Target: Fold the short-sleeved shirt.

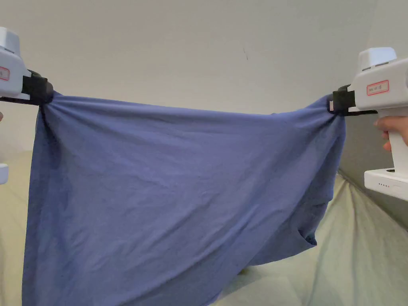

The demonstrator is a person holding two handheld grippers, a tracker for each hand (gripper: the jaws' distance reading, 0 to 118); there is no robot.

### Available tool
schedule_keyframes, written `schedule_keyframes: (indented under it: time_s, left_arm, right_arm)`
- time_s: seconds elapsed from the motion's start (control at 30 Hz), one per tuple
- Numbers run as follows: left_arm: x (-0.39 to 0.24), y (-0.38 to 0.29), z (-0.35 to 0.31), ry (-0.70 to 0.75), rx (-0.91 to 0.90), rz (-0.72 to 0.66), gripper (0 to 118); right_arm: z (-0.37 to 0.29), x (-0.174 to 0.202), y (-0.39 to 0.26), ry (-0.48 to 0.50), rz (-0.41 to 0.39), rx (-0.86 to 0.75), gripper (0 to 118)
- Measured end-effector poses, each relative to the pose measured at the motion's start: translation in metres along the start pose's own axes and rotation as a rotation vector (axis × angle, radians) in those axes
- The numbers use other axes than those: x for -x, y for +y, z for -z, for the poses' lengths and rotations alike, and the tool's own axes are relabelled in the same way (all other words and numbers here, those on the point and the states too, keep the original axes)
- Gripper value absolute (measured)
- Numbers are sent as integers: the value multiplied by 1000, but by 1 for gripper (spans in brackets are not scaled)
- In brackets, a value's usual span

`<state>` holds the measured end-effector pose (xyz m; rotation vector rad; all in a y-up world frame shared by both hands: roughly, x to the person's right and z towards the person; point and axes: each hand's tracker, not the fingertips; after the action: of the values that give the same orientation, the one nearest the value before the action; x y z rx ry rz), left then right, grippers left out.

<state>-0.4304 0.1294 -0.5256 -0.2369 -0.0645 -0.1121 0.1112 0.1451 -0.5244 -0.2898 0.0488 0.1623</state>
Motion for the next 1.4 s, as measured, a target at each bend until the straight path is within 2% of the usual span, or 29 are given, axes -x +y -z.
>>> schedule_keyframes:
  time_s: [0.4,0.53,0.67,1.03,1.2,1.4]
  left_arm:
    - [16,36,57,51,23,-147,2]
    - [10,41,94,69,28,-134,2]
    - [6,48,130,76,35,-107,2]
    - [20,74,209,120,0,-148,2]
    - [29,69,225,128,0,-165,2]
    - [36,33,235,111,51,-172,2]
  right_arm:
    - [64,9,78,-88,-64,-36,2]
    - [105,12,96,-121,-98,-32,2]
    - [144,14,110,-148,-98,-23,2]
    - [215,32,156,-200,-146,-68,2]
    - [225,42,159,-201,-158,-82,2]
    - [233,50,126,-172,-173,-54,2]
